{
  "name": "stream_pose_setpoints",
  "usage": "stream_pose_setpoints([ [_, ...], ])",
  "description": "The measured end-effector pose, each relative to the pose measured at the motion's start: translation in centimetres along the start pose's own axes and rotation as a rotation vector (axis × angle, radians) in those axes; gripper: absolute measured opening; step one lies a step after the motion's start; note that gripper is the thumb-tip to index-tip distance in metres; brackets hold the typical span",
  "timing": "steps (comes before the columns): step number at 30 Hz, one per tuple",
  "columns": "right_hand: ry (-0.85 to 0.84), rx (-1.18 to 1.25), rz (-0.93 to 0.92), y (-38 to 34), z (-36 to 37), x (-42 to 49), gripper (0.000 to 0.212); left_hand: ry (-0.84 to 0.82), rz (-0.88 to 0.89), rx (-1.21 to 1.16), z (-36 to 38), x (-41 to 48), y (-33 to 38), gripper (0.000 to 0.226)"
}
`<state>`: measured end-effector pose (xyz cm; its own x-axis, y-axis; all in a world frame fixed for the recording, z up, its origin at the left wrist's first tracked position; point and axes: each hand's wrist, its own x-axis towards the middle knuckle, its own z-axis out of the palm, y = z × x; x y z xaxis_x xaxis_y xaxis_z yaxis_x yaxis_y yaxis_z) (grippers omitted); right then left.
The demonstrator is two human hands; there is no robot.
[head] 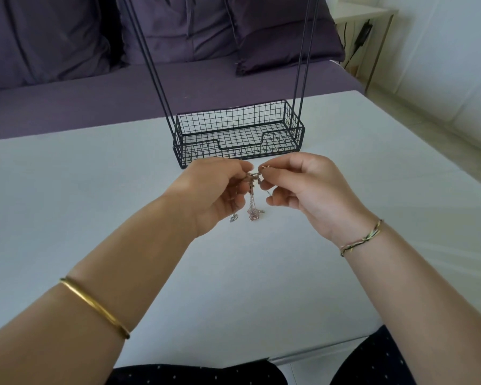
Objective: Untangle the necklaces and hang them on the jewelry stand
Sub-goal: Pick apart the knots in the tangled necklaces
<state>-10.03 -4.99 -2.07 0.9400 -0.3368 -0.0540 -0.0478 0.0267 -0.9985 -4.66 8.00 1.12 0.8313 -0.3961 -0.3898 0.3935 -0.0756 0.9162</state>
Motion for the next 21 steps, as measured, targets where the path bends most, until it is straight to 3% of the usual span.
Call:
stream_pose_setpoints([
  [9, 0.049, -0.033, -0.071, 0.2, 0.5, -0.1, 0.008, 0.029, 0.135, 0.433, 0.2, 0.2, -0.7, 0.018],
  [14, 0.064, -0.043, -0.078, 0.4, 0.5, 0.0, 0.008, -0.032, 0.134, 0.432, 0.3, 0.2, -0.9, 0.004],
  [21, 0.065, 0.154, 0.066, 0.1, 0.4, 0.1, 0.01, 0.031, 0.157, 0.45, 0.2, 0.4, -0.9, 0.007],
])
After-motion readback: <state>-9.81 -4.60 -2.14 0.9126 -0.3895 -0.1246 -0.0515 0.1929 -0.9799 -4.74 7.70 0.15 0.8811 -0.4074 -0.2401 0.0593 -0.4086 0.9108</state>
